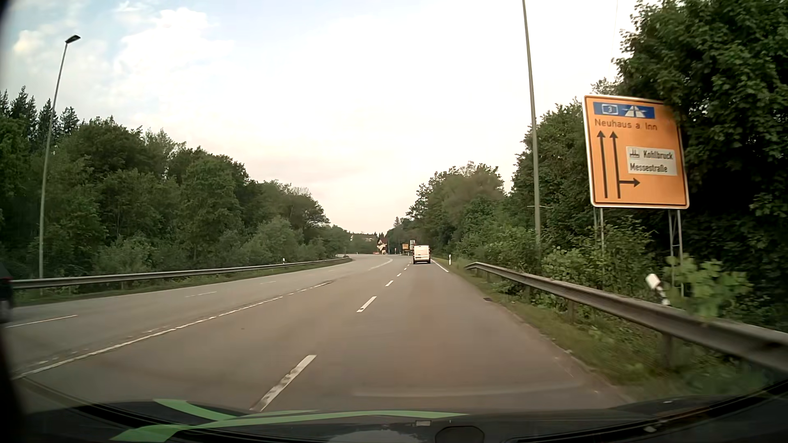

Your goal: Follow the waypoints while adhering to traffic rules and regulations

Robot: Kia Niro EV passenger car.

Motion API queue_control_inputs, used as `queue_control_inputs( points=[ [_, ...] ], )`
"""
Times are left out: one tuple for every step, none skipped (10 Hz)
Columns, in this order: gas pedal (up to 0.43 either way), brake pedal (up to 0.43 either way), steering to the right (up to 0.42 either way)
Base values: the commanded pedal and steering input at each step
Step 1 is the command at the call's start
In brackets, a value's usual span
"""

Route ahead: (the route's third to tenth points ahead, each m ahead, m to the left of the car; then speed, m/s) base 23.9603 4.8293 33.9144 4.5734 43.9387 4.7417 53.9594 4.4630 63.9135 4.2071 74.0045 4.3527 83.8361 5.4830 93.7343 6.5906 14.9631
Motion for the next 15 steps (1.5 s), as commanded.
queue_control_inputs(
  points=[
    [0.138, 0.000, -0.003],
    [0.138, 0.000, -0.003],
    [0.138, 0.000, -0.003],
    [0.138, 0.000, -0.003],
    [0.138, 0.000, -0.003],
    [0.138, 0.000, -0.003],
    [0.138, 0.000, -0.003],
    [0.138, 0.000, -0.003],
    [0.138, 0.000, -0.003],
    [0.138, 0.000, -0.003],
    [0.138, 0.000, -0.003],
    [0.138, 0.000, -0.003],
    [0.138, 0.000, -0.003],
    [0.138, 0.000, -0.003],
    [0.138, 0.000, -0.003]
  ],
)
